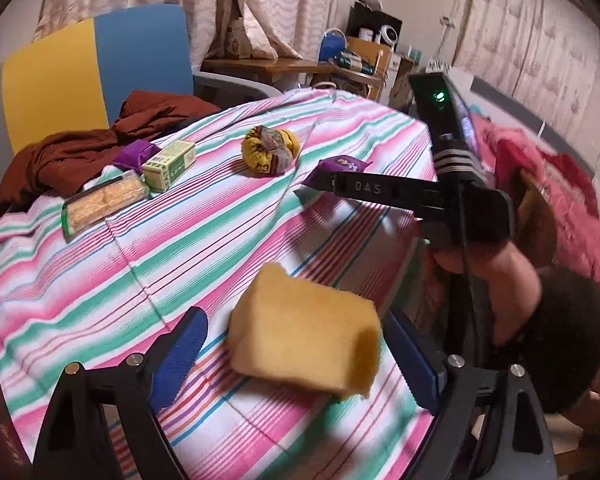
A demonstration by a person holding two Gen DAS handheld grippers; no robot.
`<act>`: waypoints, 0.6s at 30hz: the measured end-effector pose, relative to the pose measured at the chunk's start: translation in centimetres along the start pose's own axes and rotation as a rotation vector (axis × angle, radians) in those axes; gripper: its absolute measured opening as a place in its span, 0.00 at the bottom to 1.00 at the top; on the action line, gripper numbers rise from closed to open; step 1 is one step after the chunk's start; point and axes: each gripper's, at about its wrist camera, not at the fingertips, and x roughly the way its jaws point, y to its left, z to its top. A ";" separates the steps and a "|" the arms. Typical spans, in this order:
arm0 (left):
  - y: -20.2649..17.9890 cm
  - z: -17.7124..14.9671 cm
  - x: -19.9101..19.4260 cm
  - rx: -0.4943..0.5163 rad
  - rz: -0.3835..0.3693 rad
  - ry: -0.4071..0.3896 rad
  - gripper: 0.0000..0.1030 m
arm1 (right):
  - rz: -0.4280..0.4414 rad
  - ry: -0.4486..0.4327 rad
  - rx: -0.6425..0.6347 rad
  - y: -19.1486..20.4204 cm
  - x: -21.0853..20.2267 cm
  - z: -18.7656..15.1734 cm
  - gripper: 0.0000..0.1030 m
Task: Organize objects
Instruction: 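Grasp the purple snack packet with the right tool while the left grasps the yellow sponge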
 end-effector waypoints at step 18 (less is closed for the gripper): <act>-0.3 -1.7 2.2 0.044 0.015 -0.014 0.74 | -0.002 -0.016 0.054 -0.5 -0.5 -1.5 0.42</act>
